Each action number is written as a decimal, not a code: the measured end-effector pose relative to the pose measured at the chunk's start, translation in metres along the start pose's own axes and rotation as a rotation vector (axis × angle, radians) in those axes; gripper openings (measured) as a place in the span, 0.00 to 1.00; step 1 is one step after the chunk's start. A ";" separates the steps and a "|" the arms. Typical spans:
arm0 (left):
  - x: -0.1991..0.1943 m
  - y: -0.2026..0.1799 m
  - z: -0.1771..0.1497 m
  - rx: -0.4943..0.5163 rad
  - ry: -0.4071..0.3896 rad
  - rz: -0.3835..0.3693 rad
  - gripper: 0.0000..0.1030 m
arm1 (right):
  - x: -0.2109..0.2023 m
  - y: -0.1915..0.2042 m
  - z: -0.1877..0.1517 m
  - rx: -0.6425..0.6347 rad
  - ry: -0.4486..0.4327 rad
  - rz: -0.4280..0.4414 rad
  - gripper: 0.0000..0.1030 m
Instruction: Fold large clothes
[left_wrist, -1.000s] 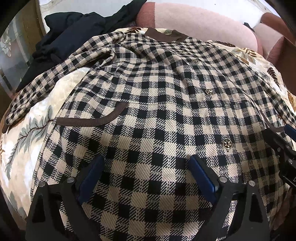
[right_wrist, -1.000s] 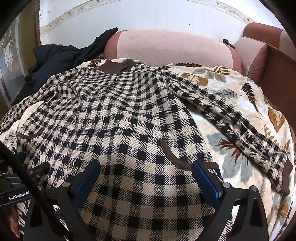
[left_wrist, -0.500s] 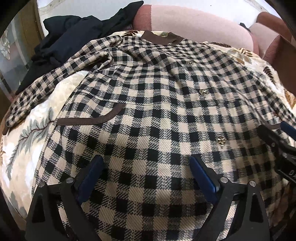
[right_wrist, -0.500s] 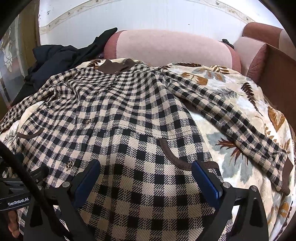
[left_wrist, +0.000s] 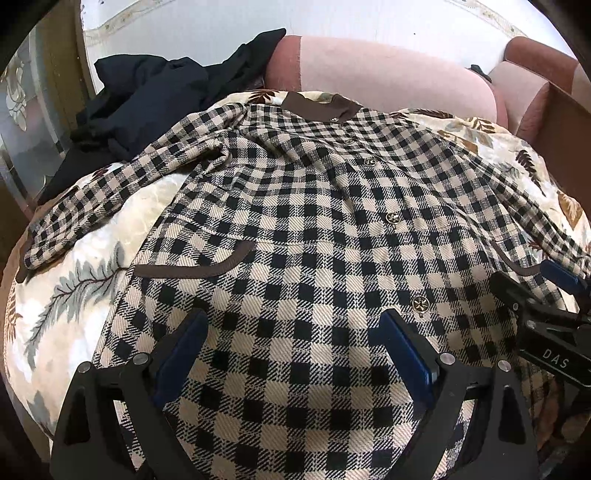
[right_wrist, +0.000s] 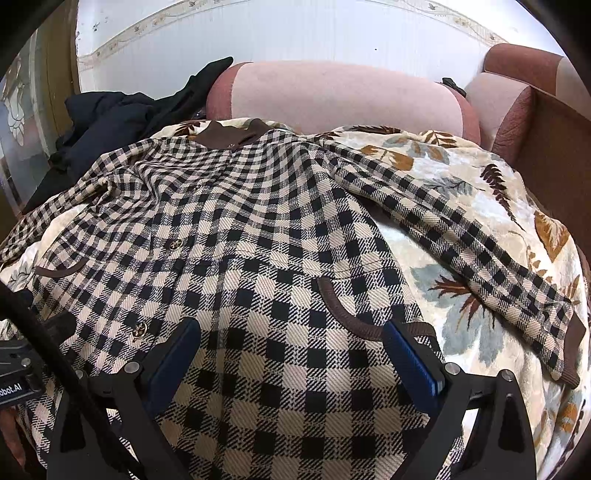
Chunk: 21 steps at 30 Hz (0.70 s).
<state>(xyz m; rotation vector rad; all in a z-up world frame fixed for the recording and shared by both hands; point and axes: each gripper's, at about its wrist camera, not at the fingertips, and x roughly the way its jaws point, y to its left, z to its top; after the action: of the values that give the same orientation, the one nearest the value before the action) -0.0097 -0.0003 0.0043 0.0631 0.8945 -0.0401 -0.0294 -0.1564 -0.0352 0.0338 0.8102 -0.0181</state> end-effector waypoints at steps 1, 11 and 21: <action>0.000 0.000 0.001 -0.001 0.002 0.001 0.91 | 0.000 0.000 0.000 0.000 0.000 0.000 0.98; 0.003 -0.001 -0.001 -0.002 0.007 0.008 0.91 | 0.001 0.000 0.000 0.002 0.000 0.000 0.98; 0.003 0.002 -0.001 -0.010 0.010 0.005 0.91 | 0.001 -0.001 0.000 0.002 0.000 0.000 0.98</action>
<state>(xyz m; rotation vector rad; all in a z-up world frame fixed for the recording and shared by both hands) -0.0083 0.0014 0.0009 0.0568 0.9048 -0.0306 -0.0291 -0.1569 -0.0357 0.0355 0.8102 -0.0186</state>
